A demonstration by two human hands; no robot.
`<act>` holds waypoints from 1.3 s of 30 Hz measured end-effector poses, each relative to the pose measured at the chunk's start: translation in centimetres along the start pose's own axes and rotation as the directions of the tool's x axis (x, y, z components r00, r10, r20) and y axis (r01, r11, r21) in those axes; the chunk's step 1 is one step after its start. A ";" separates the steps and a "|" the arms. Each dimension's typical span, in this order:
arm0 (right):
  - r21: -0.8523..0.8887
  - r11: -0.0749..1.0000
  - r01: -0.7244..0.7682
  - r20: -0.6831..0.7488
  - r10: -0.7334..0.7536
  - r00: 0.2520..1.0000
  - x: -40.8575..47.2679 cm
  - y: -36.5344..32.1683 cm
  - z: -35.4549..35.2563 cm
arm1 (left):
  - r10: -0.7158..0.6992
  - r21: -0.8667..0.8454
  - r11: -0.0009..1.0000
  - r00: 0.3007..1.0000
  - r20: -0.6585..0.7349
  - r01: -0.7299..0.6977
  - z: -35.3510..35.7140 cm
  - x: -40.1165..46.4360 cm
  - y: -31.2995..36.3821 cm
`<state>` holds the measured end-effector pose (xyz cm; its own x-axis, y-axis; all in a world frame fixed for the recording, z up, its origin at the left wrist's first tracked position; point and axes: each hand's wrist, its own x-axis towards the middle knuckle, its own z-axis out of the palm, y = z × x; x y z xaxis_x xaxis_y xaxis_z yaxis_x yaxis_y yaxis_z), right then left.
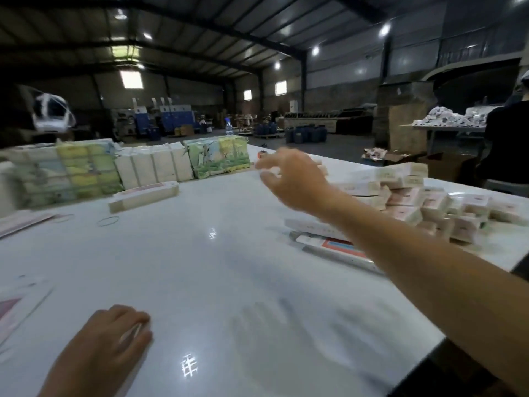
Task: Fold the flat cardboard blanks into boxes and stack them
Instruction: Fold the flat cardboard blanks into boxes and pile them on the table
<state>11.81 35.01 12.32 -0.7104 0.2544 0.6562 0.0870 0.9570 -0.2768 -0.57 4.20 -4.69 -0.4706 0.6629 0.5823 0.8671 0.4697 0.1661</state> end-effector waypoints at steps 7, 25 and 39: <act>0.057 0.993 0.106 0.456 -0.120 0.882 -8.5 -9.2 14.5 | -0.242 0.030 0.970 0.960 0.139 0.240 -1.5 -0.9 2.3; 0.124 0.985 0.119 0.401 -0.160 0.902 -9.9 -9.4 17.0 | -0.975 0.555 0.144 0.212 -0.059 0.819 -15.2 -2.7 -18.9; 0.128 0.982 0.136 0.393 -0.176 0.903 -9.8 -9.5 16.8 | -0.824 0.616 0.179 0.460 -0.332 0.767 -15.9 -2.9 -20.2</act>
<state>6.22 21.05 -3.28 -0.9309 0.0061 0.3652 -0.1006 0.9570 -0.2723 -14.11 -16.48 2.95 -0.8760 -0.2760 0.3955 -0.3061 0.9519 -0.0138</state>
